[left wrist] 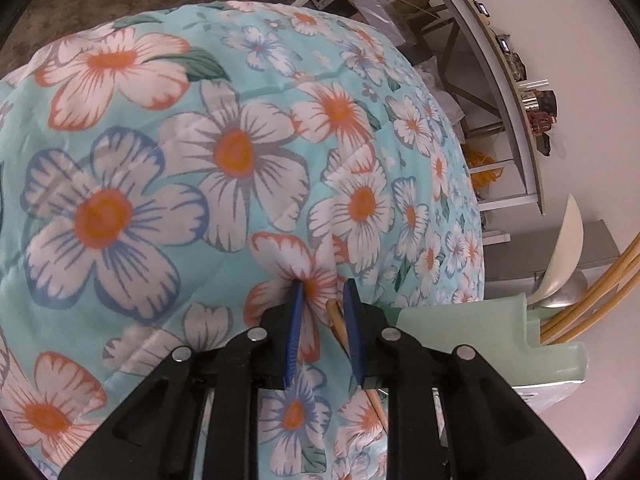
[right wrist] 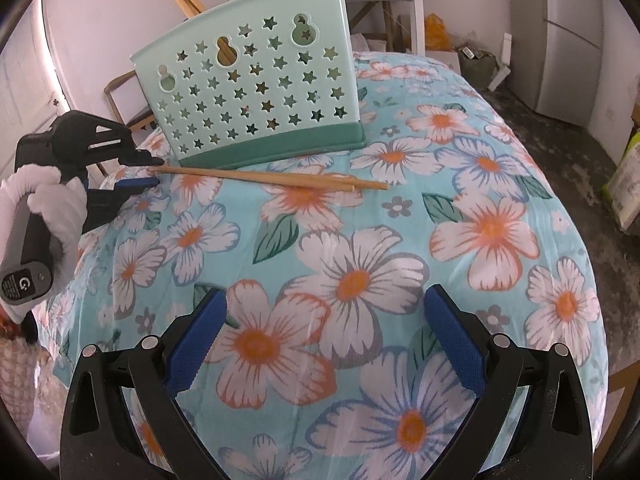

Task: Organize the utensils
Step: 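Close the left gripper around the last wooden chopstick beside the caddy, then lift the chopstick with the left gripper while the right gripper grasps another chopstick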

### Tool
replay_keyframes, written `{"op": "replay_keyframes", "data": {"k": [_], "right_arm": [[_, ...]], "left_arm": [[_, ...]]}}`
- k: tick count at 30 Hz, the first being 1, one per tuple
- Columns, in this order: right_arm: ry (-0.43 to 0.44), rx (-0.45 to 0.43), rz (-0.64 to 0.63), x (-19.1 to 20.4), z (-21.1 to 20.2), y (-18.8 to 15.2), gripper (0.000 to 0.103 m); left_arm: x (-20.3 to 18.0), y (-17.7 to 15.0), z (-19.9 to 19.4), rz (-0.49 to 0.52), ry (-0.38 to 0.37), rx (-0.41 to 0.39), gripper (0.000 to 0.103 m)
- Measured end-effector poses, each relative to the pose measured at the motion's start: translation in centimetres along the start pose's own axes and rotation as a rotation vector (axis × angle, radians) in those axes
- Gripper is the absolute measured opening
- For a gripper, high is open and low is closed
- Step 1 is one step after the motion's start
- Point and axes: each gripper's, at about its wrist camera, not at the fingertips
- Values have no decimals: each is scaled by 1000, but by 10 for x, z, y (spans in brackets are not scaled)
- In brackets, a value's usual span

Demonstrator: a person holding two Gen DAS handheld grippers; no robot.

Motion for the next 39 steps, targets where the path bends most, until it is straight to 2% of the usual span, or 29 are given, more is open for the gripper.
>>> {"op": "replay_keyframes", "data": {"k": [3,7,16,21,22,23,25,27,30,33,35,36,39], "right_arm": [[1,2,2,0,-2,-2,95],[9,5,14,-2,-4,-5,95],[25,21,33,-10,-11,-11,95],[15,26,16,-7,-13,-13,95],[13,27,14,-7,-13,-14,95],[10,28,14,-6,-13,-14,95],[9,29,18,-7,-13,-14,95],[7,31,20,-6,-12,-13,95],[6,35,25,-7,-12,-12,95],[11,37,24,-7,-12,-12,95],[14,35,25,-8,-12,-12,95],[14,33,23,-8,-12,-12,95],[10,31,13,-7,-12,-13,95]], "left_arm": [[0,-2,1,11,21,-14,9],[6,-3,-5,31,-3,-7,8],[27,-30,-44,173,-42,89,8],[44,-39,-59,212,-85,131,9],[47,-40,-61,211,-94,136,12],[52,-41,-61,197,-109,148,21],[59,-43,-61,155,-141,170,30],[57,-46,-65,176,-150,161,34],[43,-53,-81,326,-97,72,38],[22,-74,-103,612,16,-102,40],[13,-89,-111,759,54,-178,41],[9,-100,-114,851,62,-208,41],[-1,-119,-112,1007,56,-221,41]]}}
Point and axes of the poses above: each gripper's, at about its wrist camera, not at the fingertips, and z roughly the way its jaws point, x to its left, y to its top, and after that the axes turned 2 degrees about y, right-handed
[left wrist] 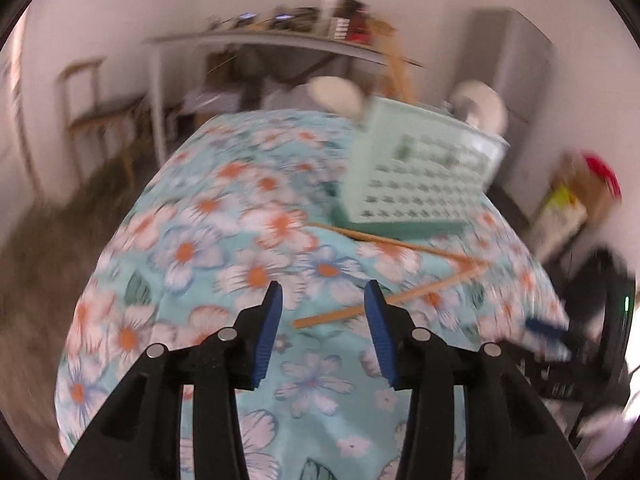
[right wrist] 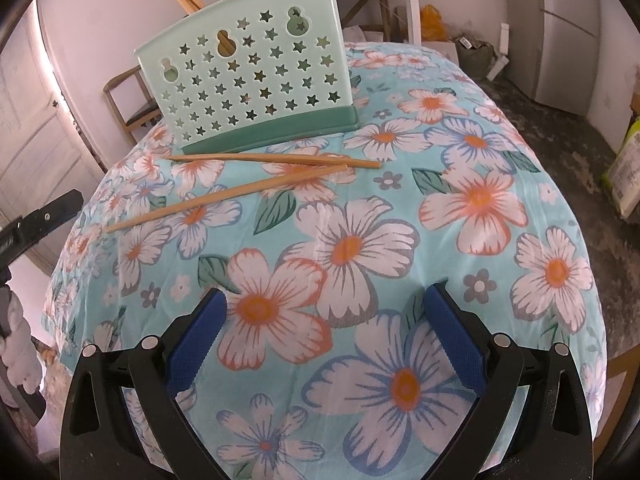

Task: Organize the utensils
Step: 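Lift the chopstick with the left gripper while the right gripper grasps another chopstick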

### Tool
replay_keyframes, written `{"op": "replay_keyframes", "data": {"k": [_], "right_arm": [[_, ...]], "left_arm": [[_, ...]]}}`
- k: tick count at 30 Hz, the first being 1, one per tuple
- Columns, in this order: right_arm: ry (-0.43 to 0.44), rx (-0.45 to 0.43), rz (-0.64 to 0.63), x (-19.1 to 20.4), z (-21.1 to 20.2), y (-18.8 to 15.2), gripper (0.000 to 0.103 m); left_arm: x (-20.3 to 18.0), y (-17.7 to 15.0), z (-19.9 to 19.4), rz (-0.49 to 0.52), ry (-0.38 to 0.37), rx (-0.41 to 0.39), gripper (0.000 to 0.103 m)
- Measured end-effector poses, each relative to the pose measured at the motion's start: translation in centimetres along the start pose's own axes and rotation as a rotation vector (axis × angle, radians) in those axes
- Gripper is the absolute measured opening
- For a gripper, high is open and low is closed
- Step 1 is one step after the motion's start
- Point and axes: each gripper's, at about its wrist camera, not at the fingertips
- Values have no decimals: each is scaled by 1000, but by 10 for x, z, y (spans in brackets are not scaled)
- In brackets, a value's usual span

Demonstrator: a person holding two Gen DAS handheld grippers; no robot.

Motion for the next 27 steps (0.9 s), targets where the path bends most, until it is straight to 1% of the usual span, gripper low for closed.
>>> {"op": "replay_keyframes", "data": {"k": [2,3,5,6,7,8,9,11,14,16,19,22,24,27], "right_arm": [[3,1,2,0,0,0,95],[9,3,6,-1,-1,1,95],[39,8,27,-6,-4,2,95],[60,11,45,-10,-5,4,95],[93,15,75,-15,-8,6,95],[123,17,106,-20,-10,8,95],[164,17,149,-28,-13,11,95],[205,-1,200,-38,-20,15,95],[260,-50,279,-58,-32,22,90],[290,-65,328,-68,-34,25,87],[308,-70,372,-78,-34,25,83],[313,-68,386,-84,-33,23,80],[319,-68,395,-88,-32,21,78],[331,-66,417,-94,-31,18,75]], "left_arm": [[-12,0,4,67,-4,-4,41],[-21,0,8,126,-14,-9,41],[-37,3,13,210,-32,-13,41],[-49,5,18,290,-48,-18,41],[-58,5,22,335,-53,-23,41],[-70,7,27,405,-66,-32,41],[-80,10,31,450,-83,-35,41],[-95,13,38,528,-114,-41,41],[-124,16,59,658,-178,-13,41],[-137,15,71,714,-205,15,41],[-154,13,90,779,-240,56,41],[-165,14,104,796,-262,88,41],[-170,14,112,801,-264,105,39],[-172,15,122,773,-278,130,33]]}}
Point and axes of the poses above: each gripper's, at about its wrist camera, not at the fingertips, and z roughly the way its jaws point, x to its left, y to its top, and after that the axes turned 2 degrees about y, right-handed
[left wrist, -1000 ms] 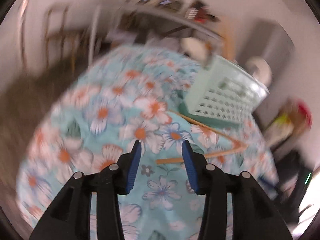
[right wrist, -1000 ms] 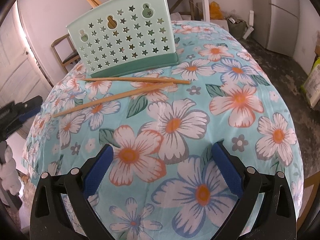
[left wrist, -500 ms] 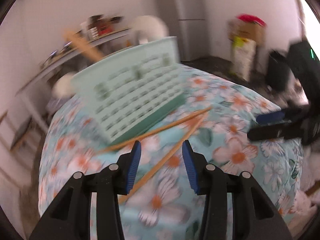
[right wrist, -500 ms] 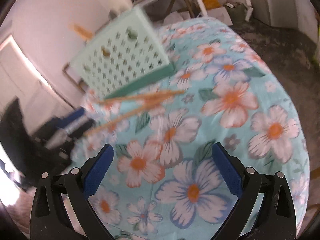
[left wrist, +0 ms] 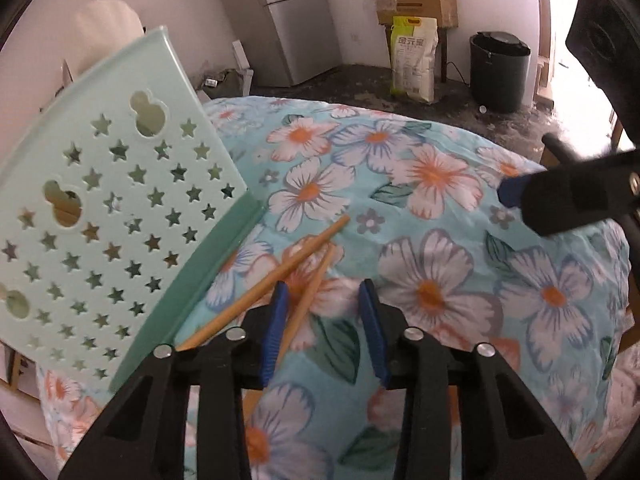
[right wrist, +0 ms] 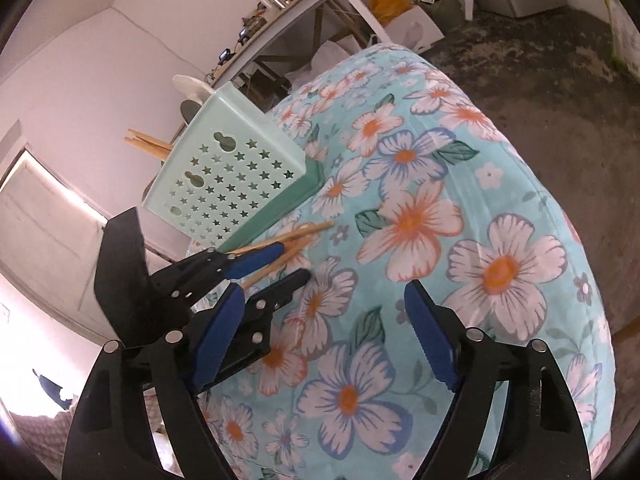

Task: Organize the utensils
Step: 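Lift the chopstick with the left gripper while the right gripper grasps another chopstick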

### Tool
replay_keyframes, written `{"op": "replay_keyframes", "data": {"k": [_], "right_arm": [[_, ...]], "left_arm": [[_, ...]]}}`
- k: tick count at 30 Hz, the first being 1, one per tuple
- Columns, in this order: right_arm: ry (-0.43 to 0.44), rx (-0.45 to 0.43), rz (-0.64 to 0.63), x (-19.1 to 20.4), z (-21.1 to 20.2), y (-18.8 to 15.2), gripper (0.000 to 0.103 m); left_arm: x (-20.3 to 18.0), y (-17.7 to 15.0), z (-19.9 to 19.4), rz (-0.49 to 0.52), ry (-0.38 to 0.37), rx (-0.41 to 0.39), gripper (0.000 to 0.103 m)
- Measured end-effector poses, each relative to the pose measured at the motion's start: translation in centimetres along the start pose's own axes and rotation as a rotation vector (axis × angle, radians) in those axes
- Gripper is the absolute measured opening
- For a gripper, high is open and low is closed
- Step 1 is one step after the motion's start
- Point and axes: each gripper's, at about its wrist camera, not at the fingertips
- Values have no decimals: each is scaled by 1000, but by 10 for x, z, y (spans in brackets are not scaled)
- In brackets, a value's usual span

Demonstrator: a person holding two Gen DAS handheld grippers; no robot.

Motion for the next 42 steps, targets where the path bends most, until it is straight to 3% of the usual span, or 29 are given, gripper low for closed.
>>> {"op": "replay_keyframes", "data": {"k": [4,9,18,23,28,34,42], "right_arm": [[34,-5,42,-10,-6,0,71],[123,-5,161,-19,-5,9,62],[292,79,443,-25,38,26,53],[247,103,565,-31,71,31,50],[194,87,607,-28,87,42,49],[107,75,587,-17,98,49,45],[20,-6,650,-15,108,45,21]], "left_arm": [[4,2,3,-34,-13,8,18],[7,5,-6,-62,12,-13,7],[43,2,-74,-236,57,-141,5],[67,-14,-118,-399,55,-216,5],[87,-35,-147,-562,-31,-253,5],[89,-48,-163,-614,-39,-292,5],[87,-56,-176,-625,-43,-326,5]]}}
Point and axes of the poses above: each gripper's, at about its wrist camera, not at the fingertips, and z roughly the way its jaws point, x to its left, y to its top, and after that the axes turned 2 degrees about y, right-handed
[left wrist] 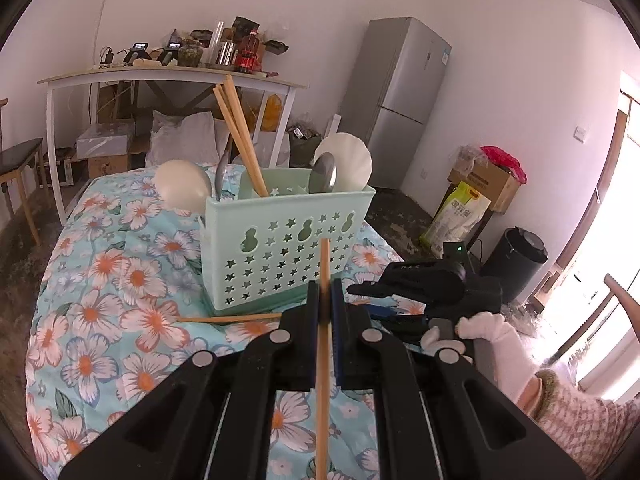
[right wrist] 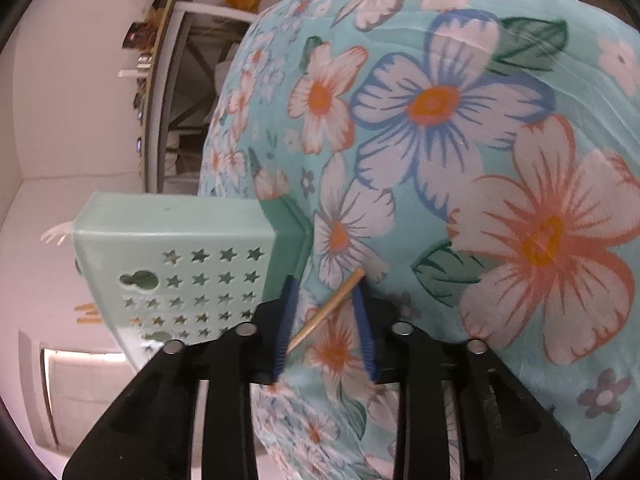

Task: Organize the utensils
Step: 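Lift the chopstick with the left gripper while the right gripper grasps another chopstick, then raise both held chopsticks upright above the green caddy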

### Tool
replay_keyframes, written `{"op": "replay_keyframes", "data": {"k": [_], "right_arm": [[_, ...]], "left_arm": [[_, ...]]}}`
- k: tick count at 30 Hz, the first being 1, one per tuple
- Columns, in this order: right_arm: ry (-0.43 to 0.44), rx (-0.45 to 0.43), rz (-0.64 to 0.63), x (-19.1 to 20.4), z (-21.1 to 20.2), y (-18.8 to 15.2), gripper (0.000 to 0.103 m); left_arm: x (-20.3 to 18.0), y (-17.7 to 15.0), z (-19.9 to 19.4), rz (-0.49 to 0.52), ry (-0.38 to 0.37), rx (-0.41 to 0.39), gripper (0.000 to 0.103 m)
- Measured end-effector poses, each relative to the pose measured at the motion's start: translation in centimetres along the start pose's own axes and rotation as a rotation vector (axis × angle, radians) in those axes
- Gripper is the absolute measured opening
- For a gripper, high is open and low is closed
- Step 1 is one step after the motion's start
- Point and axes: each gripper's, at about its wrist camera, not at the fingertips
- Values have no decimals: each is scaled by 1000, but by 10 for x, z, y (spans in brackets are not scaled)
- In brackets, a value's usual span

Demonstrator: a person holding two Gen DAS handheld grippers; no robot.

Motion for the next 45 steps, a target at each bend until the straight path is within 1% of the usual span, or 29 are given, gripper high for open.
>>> {"op": "replay_keyframes", "data": {"k": [1,3,5,9,13,17,19,21,23,27,28,30,33,38,40,45], "right_arm": [[-2,-6,6,-1,1,1,19],[-4,-20,26,-5,-1,1,11],[3,-29,45,-10,-3,2,9],[21,-39,67,-17,-5,1,8],[66,-31,146,-29,-9,3,8],[57,-41,123,-28,-12,3,7],[53,-47,85,-25,-19,0,8],[48,-68,33,-17,-26,-1,8],[48,-89,-47,-7,-40,-2,8],[38,-148,-259,21,-76,-13,8],[30,-173,-336,31,-90,-18,8],[16,-221,-471,48,-115,-29,7],[9,-267,-617,65,-146,-42,5],[8,-331,-781,86,-181,-61,3],[5,-360,-835,93,-190,-66,3],[5,-391,-900,98,-198,-71,3]], "left_arm": [[1,0,-1,-1,1,-3,5],[2,-1,-5,-7,-1,-10,5],[4,-3,-10,-11,0,-17,5],[5,-3,-19,-15,6,-31,5],[5,-4,-28,-13,13,-44,5],[5,-4,-35,-15,23,-58,5],[4,-2,-40,-12,33,-72,5],[5,1,-43,-13,42,-81,5],[6,4,-46,-14,49,-91,5],[4,19,-50,-7,68,-129,5],[3,24,-51,-5,72,-141,5],[2,36,-54,-2,77,-173,5],[-3,57,-57,6,87,-234,5],[-9,101,-59,-2,107,-355,5],[-9,116,-56,-11,116,-385,5],[-7,157,-41,-38,135,-451,5]]}}
Point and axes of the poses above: each gripper's, at about its wrist camera, not at the fingertips, and z roughly the way its jaws point, x to its left, y to its top, and after that the axes turned 2 degrees about y, right-handed
